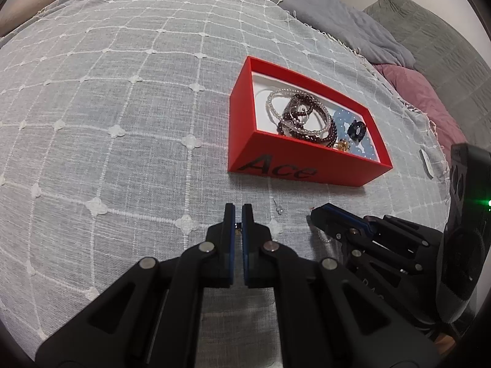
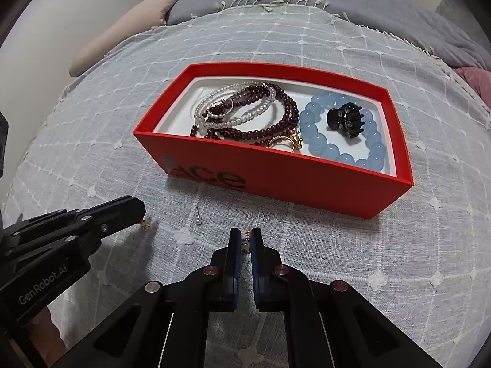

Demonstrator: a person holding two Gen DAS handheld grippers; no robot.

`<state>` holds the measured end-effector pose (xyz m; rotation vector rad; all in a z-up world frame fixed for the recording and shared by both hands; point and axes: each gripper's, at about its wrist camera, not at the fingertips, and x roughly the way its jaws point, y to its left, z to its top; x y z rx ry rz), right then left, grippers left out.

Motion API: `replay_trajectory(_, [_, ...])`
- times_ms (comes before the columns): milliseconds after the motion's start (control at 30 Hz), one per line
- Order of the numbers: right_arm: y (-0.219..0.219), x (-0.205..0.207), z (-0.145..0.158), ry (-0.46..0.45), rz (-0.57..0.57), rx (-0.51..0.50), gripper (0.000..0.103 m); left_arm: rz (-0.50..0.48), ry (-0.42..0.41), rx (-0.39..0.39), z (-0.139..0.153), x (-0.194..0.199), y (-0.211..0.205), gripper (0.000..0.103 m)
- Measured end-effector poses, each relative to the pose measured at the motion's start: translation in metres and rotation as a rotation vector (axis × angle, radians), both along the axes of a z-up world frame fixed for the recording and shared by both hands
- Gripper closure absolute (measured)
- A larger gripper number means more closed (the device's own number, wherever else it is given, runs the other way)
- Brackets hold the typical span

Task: Organize jewelry
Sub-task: 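Carry both earrings over the red box and open both tools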

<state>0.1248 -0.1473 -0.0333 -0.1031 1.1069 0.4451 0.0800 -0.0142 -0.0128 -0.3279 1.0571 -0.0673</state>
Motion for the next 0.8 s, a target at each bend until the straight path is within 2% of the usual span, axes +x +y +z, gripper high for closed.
replay_trajectory(200, [-0.006, -0.002, 0.008, -0.010, 0.006, 0.009, 0.097, -0.006, -0.015, -0.006, 0.005, -0.002, 0.000, 0.098])
replay_trajectory(467, [-0.001, 0.003, -0.002, -0.004, -0.002, -0.011, 0.097, 0.000, -0.007, -0.005, 0.003, 0.000, 0.002, 0.098])
replay_trajectory(800, [-0.001, -0.001, -0.002, -0.023, -0.013, -0.013, 0.098, -0.001, -0.007, -0.007, 0.003, 0.001, 0.001, 0.098])
